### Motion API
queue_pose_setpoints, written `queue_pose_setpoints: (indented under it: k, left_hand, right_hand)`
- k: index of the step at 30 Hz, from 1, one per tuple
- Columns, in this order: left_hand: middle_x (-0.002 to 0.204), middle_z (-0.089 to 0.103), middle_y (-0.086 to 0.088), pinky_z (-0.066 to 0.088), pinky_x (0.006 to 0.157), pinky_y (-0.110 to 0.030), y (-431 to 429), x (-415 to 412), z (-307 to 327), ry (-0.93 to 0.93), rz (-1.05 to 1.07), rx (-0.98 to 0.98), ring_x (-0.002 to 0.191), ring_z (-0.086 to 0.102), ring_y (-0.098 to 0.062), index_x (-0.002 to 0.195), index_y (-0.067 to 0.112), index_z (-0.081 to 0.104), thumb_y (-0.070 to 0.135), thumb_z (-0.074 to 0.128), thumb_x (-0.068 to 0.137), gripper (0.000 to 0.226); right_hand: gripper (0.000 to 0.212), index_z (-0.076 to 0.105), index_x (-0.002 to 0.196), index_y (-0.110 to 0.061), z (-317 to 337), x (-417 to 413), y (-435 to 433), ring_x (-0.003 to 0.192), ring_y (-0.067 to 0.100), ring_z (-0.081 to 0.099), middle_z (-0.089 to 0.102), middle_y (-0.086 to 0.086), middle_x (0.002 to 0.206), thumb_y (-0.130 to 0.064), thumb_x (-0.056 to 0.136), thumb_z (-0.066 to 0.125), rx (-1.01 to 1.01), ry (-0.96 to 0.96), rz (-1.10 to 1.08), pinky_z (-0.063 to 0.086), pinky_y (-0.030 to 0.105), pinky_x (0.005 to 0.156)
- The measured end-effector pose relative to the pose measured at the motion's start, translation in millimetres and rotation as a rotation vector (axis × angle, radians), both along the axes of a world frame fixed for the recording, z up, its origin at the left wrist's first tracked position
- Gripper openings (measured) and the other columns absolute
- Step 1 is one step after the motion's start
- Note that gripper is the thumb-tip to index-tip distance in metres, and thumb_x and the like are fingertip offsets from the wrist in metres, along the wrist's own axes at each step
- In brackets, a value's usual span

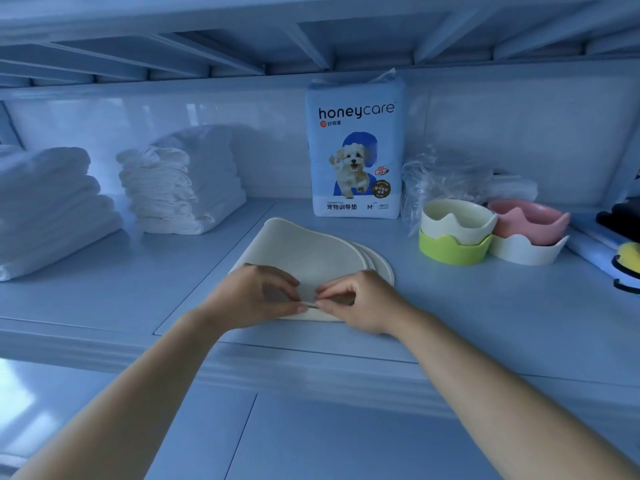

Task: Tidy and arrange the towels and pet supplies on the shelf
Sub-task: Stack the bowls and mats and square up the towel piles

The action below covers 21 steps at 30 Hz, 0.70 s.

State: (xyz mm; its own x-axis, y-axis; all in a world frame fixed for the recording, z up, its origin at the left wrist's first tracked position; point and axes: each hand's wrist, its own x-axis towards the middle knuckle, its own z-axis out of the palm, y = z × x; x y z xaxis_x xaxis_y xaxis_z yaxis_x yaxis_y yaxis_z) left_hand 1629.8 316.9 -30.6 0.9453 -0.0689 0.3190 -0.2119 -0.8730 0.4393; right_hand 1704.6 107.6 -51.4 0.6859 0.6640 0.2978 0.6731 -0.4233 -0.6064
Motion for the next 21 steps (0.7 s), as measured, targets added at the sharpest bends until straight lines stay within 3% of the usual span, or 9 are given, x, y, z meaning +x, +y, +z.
queue_pose_setpoints:
  k: [3,5,7,10,14,18,21]
  left_hand:
    - [0.100,0.063,0.031,0.037,0.087,-0.008,3.1,-6.7,2.7,0.111,-0.053,-0.005,0.098,0.053,0.013,0.078,0.043,0.071,0.072,0.071,0.052,0.039]
    - [0.098,0.066,0.027,0.037,0.079,-0.004,4.5,-7.3,5.7,0.112,-0.055,-0.051,0.095,0.055,0.012,0.082,0.035,0.074,0.062,0.068,0.065,0.033]
    - [0.094,0.068,0.024,0.040,0.076,-0.007,6.1,-1.3,10.6,0.074,-0.027,-0.085,0.088,0.058,0.008,0.085,0.031,0.073,0.052,0.065,0.074,0.025]
    - [0.092,0.066,0.027,0.043,0.084,-0.016,14.3,14.5,17.2,-0.032,-0.009,-0.018,0.088,0.059,0.006,0.088,0.034,0.072,0.035,0.065,0.085,0.007]
    - [0.097,0.065,0.021,0.043,0.089,-0.023,29.3,40.9,23.7,-0.048,-0.018,0.065,0.095,0.059,-0.005,0.096,0.032,0.070,0.027,0.059,0.089,0.014]
    - [0.112,0.063,0.009,0.041,0.093,-0.028,45.8,73.9,27.8,-0.010,-0.002,0.130,0.104,0.056,-0.014,0.104,0.032,0.067,0.020,0.057,0.089,0.021]
    - [0.120,0.057,0.008,0.038,0.089,-0.024,51.1,103.0,27.9,0.023,-0.014,0.179,0.107,0.053,-0.015,0.111,0.033,0.062,0.021,0.054,0.090,0.025]
  right_hand:
    - [0.027,0.075,0.095,-0.016,4.3,7.2,-2.4,0.102,-0.002,0.061,0.070,-0.006,0.110,-0.037,0.079,0.071,0.042,0.062,-0.021,0.045,0.018,0.095]
    - [0.022,0.075,0.096,-0.017,10.9,16.3,-1.8,0.103,0.001,0.062,0.071,-0.005,0.107,-0.032,0.081,0.070,0.029,-0.003,-0.058,0.044,0.014,0.092]
    - [0.021,0.073,0.101,-0.019,17.6,27.0,0.2,0.106,0.005,0.061,0.071,-0.005,0.108,-0.028,0.082,0.069,-0.022,-0.057,-0.078,0.044,0.019,0.093]
    - [0.026,0.070,0.107,-0.025,22.2,42.4,8.6,0.108,0.007,0.060,0.069,-0.007,0.113,-0.030,0.082,0.066,-0.110,-0.110,-0.096,0.047,0.030,0.096]
    - [0.029,0.068,0.110,-0.029,24.6,55.3,24.7,0.106,0.007,0.060,0.067,-0.010,0.114,-0.032,0.081,0.066,-0.126,-0.113,-0.110,0.048,0.029,0.094]
    - [0.037,0.063,0.119,-0.021,29.0,69.1,36.0,0.110,0.009,0.058,0.065,-0.007,0.119,-0.025,0.082,0.068,-0.175,-0.134,-0.113,0.038,0.017,0.088]
    - [0.038,0.062,0.121,-0.019,30.3,83.3,42.3,0.111,0.010,0.057,0.064,-0.006,0.121,-0.025,0.083,0.068,-0.210,-0.131,-0.146,0.040,0.021,0.094]
